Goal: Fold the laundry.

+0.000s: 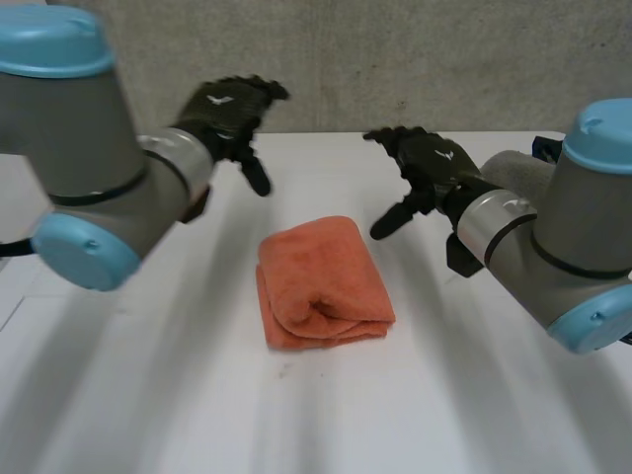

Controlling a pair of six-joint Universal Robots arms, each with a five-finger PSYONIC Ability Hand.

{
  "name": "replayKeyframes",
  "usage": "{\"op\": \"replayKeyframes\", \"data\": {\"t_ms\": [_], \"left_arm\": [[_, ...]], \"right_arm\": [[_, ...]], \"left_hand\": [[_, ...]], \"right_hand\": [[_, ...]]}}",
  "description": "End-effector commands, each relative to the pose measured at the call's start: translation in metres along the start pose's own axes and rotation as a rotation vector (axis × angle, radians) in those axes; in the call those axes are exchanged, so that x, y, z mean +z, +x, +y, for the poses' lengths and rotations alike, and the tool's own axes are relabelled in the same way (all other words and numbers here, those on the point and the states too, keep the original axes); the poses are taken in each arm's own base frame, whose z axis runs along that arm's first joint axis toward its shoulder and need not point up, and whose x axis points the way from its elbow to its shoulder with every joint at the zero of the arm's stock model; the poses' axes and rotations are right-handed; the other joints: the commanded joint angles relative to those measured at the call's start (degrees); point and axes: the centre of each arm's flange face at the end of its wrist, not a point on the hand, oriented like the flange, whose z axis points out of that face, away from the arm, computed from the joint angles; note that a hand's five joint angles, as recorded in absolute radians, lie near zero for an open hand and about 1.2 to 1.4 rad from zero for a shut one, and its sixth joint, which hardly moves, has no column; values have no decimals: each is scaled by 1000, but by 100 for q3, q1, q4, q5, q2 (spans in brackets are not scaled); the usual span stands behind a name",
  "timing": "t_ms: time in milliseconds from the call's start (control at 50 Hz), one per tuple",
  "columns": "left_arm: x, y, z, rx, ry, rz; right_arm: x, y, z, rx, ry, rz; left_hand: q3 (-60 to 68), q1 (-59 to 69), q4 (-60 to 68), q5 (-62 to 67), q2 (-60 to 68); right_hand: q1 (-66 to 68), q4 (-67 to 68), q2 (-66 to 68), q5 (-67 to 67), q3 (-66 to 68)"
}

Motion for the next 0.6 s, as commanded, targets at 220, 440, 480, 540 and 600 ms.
{"op": "replayKeyframes", "data": {"t_ms": [220,440,480,540,600], "left_arm": [[15,52,102,-21,-330,-42],[5,36,143,76,-501,-217],[3,35,145,107,-515,-211],[2,34,146,154,-530,-183],[1,35,147,179,-536,-164]], "right_arm": [[30,0,71,-96,-366,-104],[37,-6,99,-221,-405,-103],[38,-6,101,-259,-397,-99],[38,-5,102,-311,-386,-88],[39,-6,102,-339,-377,-79]], "left_hand": [[-195,-123,-120,-278,-141],[-195,-123,-120,-278,-141],[-195,-123,-120,-278,-141],[-195,-123,-120,-278,-141],[-195,-123,-120,-278,-141]], "right_hand": [[-224,-162,-161,-260,-163],[-224,-162,-161,-260,-163],[-224,-162,-161,-260,-163],[-224,-162,-161,-260,-163],[-224,-162,-161,-260,-163]]}}
